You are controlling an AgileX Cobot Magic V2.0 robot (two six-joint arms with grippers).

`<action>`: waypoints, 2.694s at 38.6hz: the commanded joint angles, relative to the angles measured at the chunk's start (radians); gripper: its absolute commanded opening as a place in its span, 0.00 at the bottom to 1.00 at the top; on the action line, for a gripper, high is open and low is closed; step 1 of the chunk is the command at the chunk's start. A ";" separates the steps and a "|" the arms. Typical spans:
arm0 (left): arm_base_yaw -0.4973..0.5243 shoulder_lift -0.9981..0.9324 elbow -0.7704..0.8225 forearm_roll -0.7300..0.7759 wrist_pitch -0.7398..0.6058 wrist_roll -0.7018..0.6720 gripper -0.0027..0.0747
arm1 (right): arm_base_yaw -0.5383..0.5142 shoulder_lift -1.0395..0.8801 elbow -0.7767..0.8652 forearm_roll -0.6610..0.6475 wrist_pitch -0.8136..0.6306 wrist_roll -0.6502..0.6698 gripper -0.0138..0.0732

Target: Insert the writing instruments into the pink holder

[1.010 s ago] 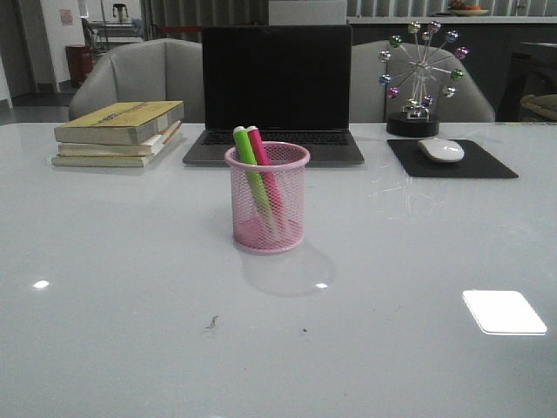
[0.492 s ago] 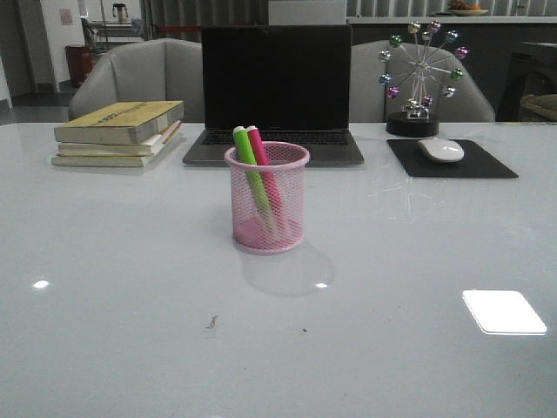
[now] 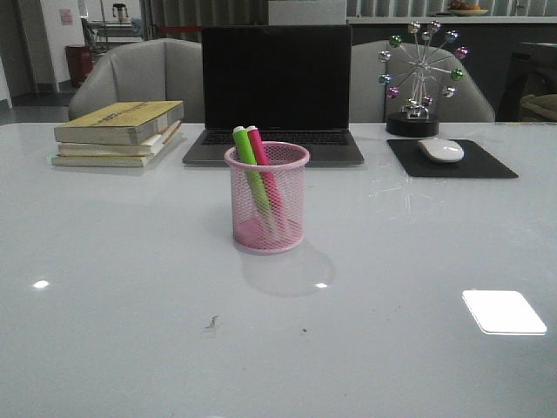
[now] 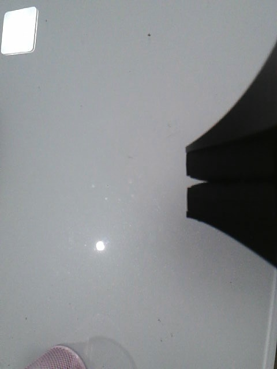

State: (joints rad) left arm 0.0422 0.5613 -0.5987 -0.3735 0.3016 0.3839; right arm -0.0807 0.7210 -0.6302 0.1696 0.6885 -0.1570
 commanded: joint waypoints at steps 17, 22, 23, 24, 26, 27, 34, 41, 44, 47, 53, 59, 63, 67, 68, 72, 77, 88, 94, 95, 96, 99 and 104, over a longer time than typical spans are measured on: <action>0.000 0.000 -0.027 -0.027 -0.077 -0.002 0.53 | -0.006 -0.006 -0.029 0.020 -0.058 -0.006 0.18; 0.000 0.000 -0.026 -0.052 -0.071 -0.002 0.53 | -0.006 -0.006 -0.029 0.020 -0.058 -0.006 0.18; 0.000 0.000 -0.026 -0.062 -0.071 -0.002 0.53 | -0.006 -0.006 -0.029 0.020 -0.058 -0.006 0.18; 0.000 0.000 -0.026 -0.071 -0.071 -0.002 0.53 | -0.006 -0.006 -0.029 0.020 -0.058 -0.006 0.18; 0.000 0.000 -0.026 -0.071 -0.071 -0.002 0.53 | -0.006 -0.006 -0.029 0.020 -0.057 -0.006 0.18; 0.000 0.000 -0.026 -0.071 -0.071 -0.002 0.53 | -0.006 -0.006 -0.029 0.020 -0.054 -0.006 0.18; 0.000 0.000 -0.026 -0.071 -0.071 -0.002 0.53 | -0.006 -0.013 -0.023 0.020 -0.028 -0.006 0.18; 0.000 0.000 -0.026 -0.071 -0.050 -0.002 0.53 | -0.006 -0.140 0.067 0.019 -0.434 -0.006 0.18; 0.000 0.000 -0.026 -0.071 -0.036 -0.002 0.53 | -0.006 -0.196 0.124 0.019 -0.588 -0.006 0.18; 0.000 0.000 -0.026 -0.071 -0.032 -0.002 0.53 | -0.006 -0.250 0.177 0.010 -0.663 -0.006 0.18; 0.000 0.000 -0.026 -0.071 -0.029 -0.002 0.53 | -0.006 -0.376 0.305 -0.065 -0.696 -0.006 0.18; 0.000 0.000 -0.026 -0.071 -0.028 -0.002 0.53 | -0.006 -0.499 0.433 -0.073 -0.696 -0.006 0.18; 0.000 0.000 -0.026 -0.071 -0.028 -0.002 0.53 | -0.006 -0.563 0.506 -0.073 -0.704 -0.006 0.18; 0.000 0.000 -0.026 -0.071 -0.028 -0.002 0.53 | -0.006 -0.597 0.557 -0.073 -0.704 -0.006 0.18; 0.000 0.000 -0.026 -0.071 -0.028 -0.002 0.53 | -0.006 -0.604 0.566 -0.072 -0.703 -0.006 0.18; 0.000 0.000 -0.026 -0.071 -0.028 -0.002 0.53 | -0.006 -0.615 0.603 -0.072 -0.703 -0.006 0.18; 0.000 0.000 -0.026 -0.071 -0.028 -0.002 0.53 | -0.006 -0.620 0.630 -0.067 -0.702 -0.006 0.18; 0.000 0.000 -0.026 -0.071 -0.028 -0.002 0.53 | -0.006 -0.663 0.662 0.057 -0.655 -0.006 0.18; 0.000 0.000 -0.026 -0.071 -0.027 -0.002 0.53 | -0.006 -0.664 0.662 0.057 -0.657 -0.006 0.18; 0.000 0.000 -0.026 -0.071 -0.027 -0.002 0.53 | -0.006 -0.664 0.662 0.057 -0.657 -0.006 0.18; 0.000 0.000 -0.026 -0.071 -0.027 -0.002 0.53 | -0.006 -0.665 0.662 0.057 -0.657 -0.006 0.18; 0.000 0.000 -0.026 -0.071 -0.027 -0.002 0.53 | -0.006 -0.673 0.662 0.057 -0.654 -0.006 0.18; 0.000 0.000 -0.026 -0.071 -0.027 -0.002 0.53 | -0.006 -0.695 0.662 0.057 -0.647 -0.006 0.18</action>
State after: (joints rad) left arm 0.0422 0.5613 -0.5981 -0.4252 0.3431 0.3839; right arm -0.0818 0.0287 0.0309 0.2223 0.1146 -0.1570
